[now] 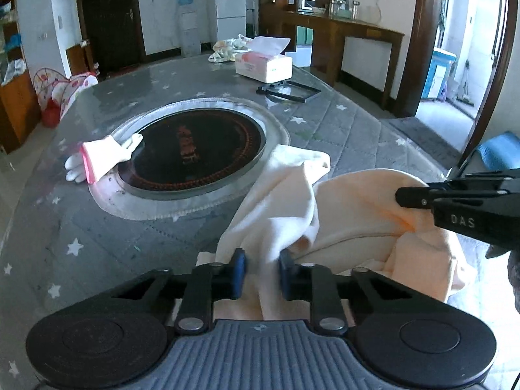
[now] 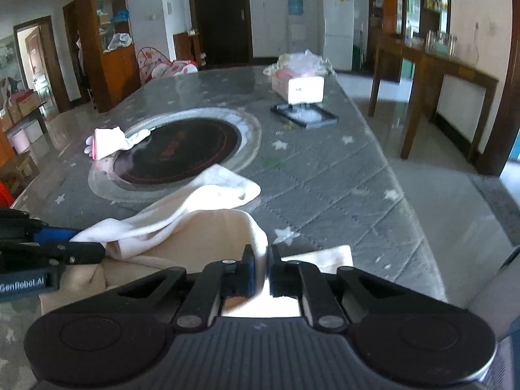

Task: Fold clothes
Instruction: 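Grasp the cream cloth edge with both grippers and lift it up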

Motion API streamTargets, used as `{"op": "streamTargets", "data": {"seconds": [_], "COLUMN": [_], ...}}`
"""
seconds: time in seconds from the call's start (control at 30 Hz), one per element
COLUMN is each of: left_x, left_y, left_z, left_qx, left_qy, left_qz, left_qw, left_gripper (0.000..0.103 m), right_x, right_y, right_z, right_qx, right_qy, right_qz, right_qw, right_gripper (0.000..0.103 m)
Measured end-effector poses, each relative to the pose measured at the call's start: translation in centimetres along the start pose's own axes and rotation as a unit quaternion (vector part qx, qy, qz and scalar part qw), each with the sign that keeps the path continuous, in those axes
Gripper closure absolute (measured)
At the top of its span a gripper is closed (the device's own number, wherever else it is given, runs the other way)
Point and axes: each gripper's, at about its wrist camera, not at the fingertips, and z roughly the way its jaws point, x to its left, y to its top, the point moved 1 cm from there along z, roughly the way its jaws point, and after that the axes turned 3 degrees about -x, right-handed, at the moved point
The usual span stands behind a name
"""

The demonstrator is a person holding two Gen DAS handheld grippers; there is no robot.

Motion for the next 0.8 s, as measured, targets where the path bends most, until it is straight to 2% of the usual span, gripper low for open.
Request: {"op": "streamTargets", "data": {"seconds": [0.23, 0.47, 0.63, 0.8], "left_x": [1.5, 3.9, 5.9, 8.0], "left_y": [0.7, 1.5, 3.4, 5.6], "left_z": [-1.9, -3.6, -6.5, -11.1], "left_qx": [-0.029, -0.052, -0.095, -0.155], "left_qy": [0.013, 0.03, 0.052, 0.077], "left_qz": [-0.014, -0.046, -0.069, -0.082], "left_qw": [0.9994, 0.9971, 0.9917, 0.9814], "left_gripper": [0.098, 0.1, 0.101, 0.101], "right_x": [0.0, 0.2, 0.2, 0.2], "right_y": [1.8, 4.7, 7.2, 9.6], "right_z": [-2.4, -5.3, -7.7, -10.1], "right_qx": [-0.045, -0.1, -0.15, -0.197], "right_qy": [-0.019, -0.026, -0.031, -0.036], "right_qz": [-0.012, -0.014, -0.01, -0.005], "right_qw": [0.999, 0.995, 0.988, 0.98], "right_gripper": [0.097, 0.097, 0.097, 0.097]}}
